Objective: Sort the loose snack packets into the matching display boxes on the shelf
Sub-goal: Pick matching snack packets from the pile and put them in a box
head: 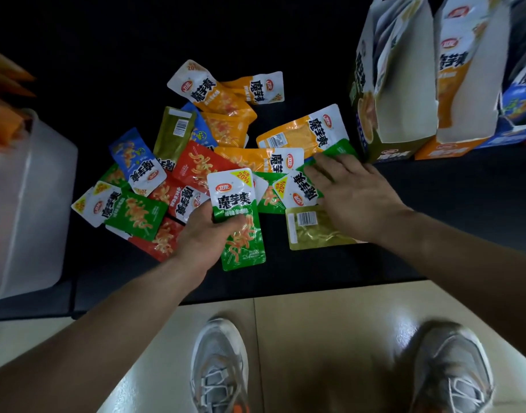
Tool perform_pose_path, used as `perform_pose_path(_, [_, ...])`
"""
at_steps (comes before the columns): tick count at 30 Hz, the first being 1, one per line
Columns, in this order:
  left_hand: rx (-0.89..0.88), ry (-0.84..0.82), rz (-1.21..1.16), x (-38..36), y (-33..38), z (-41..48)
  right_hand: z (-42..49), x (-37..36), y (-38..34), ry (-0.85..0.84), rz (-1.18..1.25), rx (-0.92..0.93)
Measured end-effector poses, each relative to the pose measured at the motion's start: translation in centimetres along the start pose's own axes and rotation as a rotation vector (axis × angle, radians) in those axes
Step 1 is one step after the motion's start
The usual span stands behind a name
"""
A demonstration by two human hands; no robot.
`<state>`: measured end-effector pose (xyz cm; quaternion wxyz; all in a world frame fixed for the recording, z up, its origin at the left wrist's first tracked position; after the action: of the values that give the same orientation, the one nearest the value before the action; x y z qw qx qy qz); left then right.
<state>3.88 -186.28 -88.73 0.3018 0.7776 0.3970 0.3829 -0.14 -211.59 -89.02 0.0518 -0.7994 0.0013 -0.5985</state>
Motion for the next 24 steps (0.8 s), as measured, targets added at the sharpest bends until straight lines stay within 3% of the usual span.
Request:
perform_pose_path(8, [-0.034,0.012,-0.068,0.2,0.5,0.1,1.1,2.0,0.5,0.075,0.051,-0.061])
perform_pose_path(11, [-0.038,0.011,-0.112,0.4,1.0,-0.1,0.9,2.7,0.8,0.255,0.171,-0.09])
perform_pose_path(14, [-0.006,0.008,-0.198,0.3,1.0,0.0,0.9,3.8,0.9,0.427,0.463,-0.099])
perform_pose_path(18, [0.028,-0.001,-0.44,-0.6,2.0,-0.2,1.1,4.4,-0.7,0.17,0.988,-0.113])
perform_pose_path(20, [0.026,-0.082,-0.523,-1.1,2.9,-0.5,0.7,4.1,-2.4,0.044,1.215,-0.135])
perform_pose_path(22, [0.0,-0.154,-0.465,-1.5,3.0,-0.6,0.6,3.3,-4.2,-0.029,1.352,-0.21])
perform_pose_path(24, [-0.064,-0.126,-0.294,-1.6,2.7,-0.6,0.7,2.6,-5.4,-0.005,1.35,-0.284])
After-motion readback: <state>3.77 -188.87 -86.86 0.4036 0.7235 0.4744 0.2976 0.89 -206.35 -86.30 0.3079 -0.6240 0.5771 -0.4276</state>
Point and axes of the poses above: each hand's wrist, its own z-axis towards the middle knuckle, its own x-axis out of the back of the hand, y = z × x, the point moved 1 cm from there along z, towards the middle knuckle, and after that the axes turned 1 degree about -x, right-handed, at the moved point
